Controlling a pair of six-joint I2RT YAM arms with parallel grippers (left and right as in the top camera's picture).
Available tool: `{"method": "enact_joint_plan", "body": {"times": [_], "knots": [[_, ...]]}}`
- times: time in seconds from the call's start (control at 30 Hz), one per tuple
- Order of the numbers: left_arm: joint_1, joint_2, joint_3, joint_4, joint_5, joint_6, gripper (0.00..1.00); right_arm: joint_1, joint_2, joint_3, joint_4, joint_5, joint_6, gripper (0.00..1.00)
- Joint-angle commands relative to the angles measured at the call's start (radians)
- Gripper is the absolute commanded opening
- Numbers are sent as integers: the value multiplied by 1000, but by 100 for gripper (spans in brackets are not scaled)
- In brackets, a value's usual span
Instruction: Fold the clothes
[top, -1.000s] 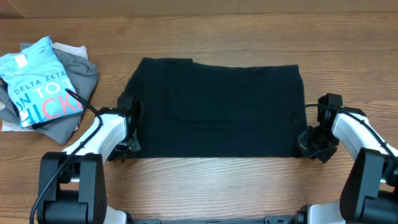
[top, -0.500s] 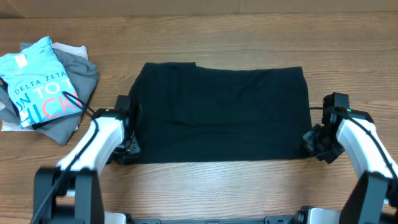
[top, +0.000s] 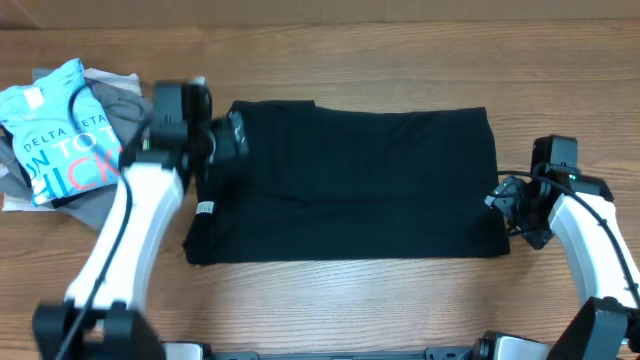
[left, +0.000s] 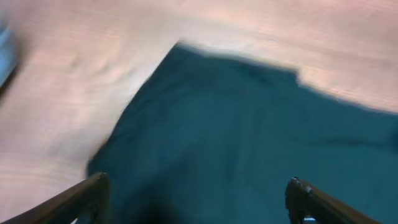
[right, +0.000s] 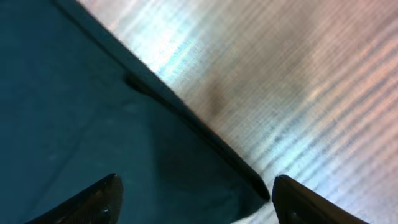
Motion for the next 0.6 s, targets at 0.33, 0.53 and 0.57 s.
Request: {"method": "enact_joint_plan", "body": {"times": [0.33, 0.53, 0.57], "knots": [[22, 721, 758, -95, 138, 110, 88, -4, -16, 125, -14, -95, -100, 84], [30, 798, 763, -116, 123, 102, 83, -4, -16, 125, -17, -95, -100, 84], [29, 815, 762, -129, 124, 101, 81, -4, -16, 125, -18, -95, -99, 84]]}}
